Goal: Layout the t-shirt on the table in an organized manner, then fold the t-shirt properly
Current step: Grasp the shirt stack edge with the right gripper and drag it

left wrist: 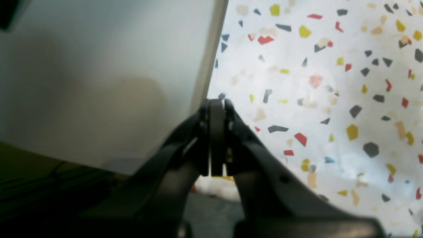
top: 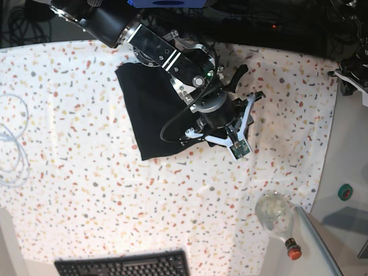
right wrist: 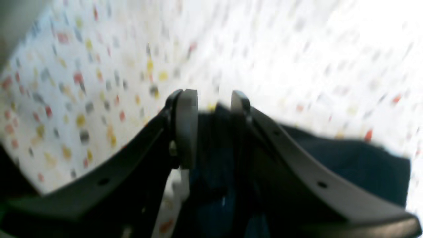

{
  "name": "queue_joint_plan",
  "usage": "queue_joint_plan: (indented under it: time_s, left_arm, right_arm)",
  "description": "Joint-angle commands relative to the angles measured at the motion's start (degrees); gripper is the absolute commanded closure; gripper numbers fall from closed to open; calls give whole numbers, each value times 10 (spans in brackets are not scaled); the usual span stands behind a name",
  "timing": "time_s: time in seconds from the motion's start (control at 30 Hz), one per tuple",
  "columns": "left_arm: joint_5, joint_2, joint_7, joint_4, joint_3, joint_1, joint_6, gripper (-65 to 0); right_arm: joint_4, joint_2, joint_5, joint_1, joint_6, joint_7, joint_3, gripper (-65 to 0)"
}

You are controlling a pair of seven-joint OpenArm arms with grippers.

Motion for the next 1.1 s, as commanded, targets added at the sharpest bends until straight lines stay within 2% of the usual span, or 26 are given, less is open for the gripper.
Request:
queue_joint_plan:
  time_s: [0.0,0.07,0.1,0.2,0.23,0.27,0.3,0.5,0.73,1.07]
  left_arm:
    - [-5,-12,-9,4,-3,-3,2,0]
    - [-5,-12,-9,-1,-3,-5,2,0]
    - [-5,-12,-9,-2,-3,-6,2,0]
    - [-5,-12,-9,-2,-4,-6,2,0]
    - [-5,-12,-9,-2,-4,-6,2,0]
    - [-5,-13,-9,-2,-4,-7,2,0]
    - [-5,-14,-9,-3,-4,-7,2,0]
    - [-5,-14,-10,2,-4,-7,2,0]
    - [-5,-14,-10,0,-5,-6,2,0]
    - [-5,-13,-10,-1,-5,-4,2,0]
  right_arm:
    - [25,-8,-4,13,1,27,-3,-174]
    - [63,2,-6,13,1,10,-10,-170]
    - [90,16,-6,13,0,-17,-11,-168]
    - [172,45,-5,-5,-2,-155,-10,-146]
    - [193,53,-5,-16,-2,-201,-9,-95]
    - [209,59,-4,-26,-1,-230,-9,-8]
    - [218,65,-4,-39,-1,-238,-9,0]
    - [148,67,-4,-58,-1,-193,-8,0]
    - [18,47,-4,-28,-1,-143,-8,0]
    - [-2,38,-4,-17,0,-131,33,0]
